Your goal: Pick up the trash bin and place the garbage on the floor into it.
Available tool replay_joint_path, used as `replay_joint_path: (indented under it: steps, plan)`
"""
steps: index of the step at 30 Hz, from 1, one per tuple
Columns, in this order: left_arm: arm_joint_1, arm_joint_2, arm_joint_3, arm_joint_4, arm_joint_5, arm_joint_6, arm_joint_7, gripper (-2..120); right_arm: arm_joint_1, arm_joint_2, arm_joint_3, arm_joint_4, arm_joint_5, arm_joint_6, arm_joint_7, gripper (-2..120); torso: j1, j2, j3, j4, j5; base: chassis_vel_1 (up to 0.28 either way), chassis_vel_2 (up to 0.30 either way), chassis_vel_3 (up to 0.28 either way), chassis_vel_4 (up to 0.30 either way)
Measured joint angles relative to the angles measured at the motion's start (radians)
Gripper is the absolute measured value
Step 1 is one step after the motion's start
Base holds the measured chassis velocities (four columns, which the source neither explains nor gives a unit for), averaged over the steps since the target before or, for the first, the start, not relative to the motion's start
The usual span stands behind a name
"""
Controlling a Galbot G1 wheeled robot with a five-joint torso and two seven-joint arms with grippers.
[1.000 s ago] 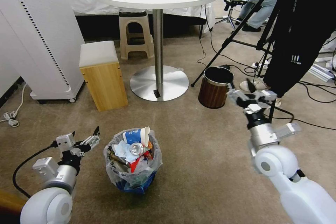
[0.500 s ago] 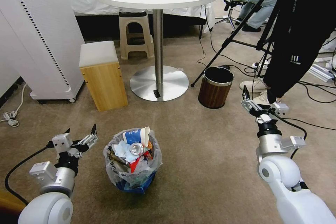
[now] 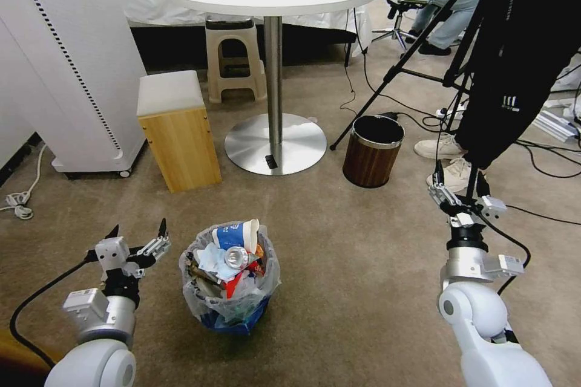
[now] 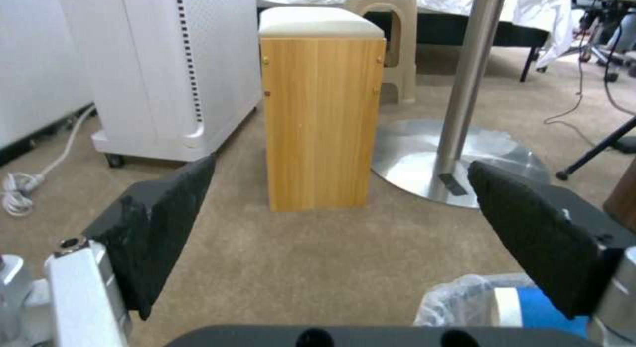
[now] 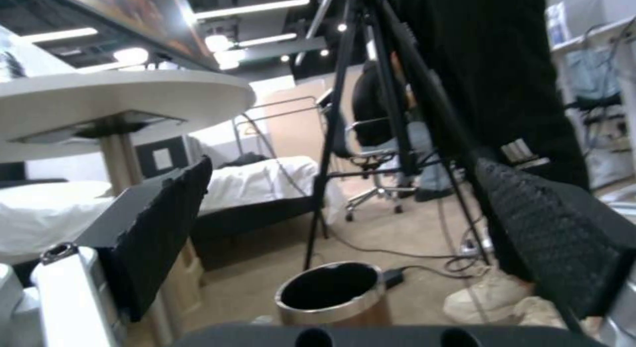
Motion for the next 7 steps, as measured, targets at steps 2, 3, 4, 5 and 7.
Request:
replay_joint_path:
  steps: [2, 3, 4, 5, 7]
  plan:
    - [0.008, -0.006, -0.001, 0.0, 0.026, -0.008, 0.003, 100, -0.003, 0.012, 0.016, -0.009, -0.017, 0.016, -0.006, 100, 0.0, 0.0, 0.0, -0.0002, 0.0002, 0.0, 0.0, 0.0, 0.0]
    - [0.014, -0.014, 0.0, 0.0, 0.044, -0.015, 0.004, 100, -0.006, 0.02, 0.023, -0.01, -0.023, 0.021, -0.008, 100, 0.0, 0.0, 0.0, -0.0001, 0.0, 0.0, 0.0, 0.0, 0.0]
    - [0.017, -0.018, 0.0, 0.0, 0.052, -0.019, 0.004, 100, -0.009, 0.024, 0.025, -0.01, -0.026, 0.024, -0.01, 100, 0.0, 0.0, 0.0, 0.0, -0.0001, 0.0, 0.0, 0.0, 0.0]
    - [0.021, -0.025, 0.003, 0.005, 0.07, -0.027, 0.006, 100, -0.014, 0.033, 0.026, -0.016, -0.037, 0.033, -0.014, 100, 0.0, 0.0, 0.0, 0.0, 0.0001, 0.0, 0.0, 0.0, 0.0]
    - [0.023, -0.028, 0.005, 0.007, 0.075, -0.03, 0.007, 100, -0.019, 0.037, 0.026, -0.021, -0.044, 0.042, -0.018, 100, 0.0, 0.0, 0.0, -0.0001, 0.0, 0.0, 0.0, 0.0, 0.0]
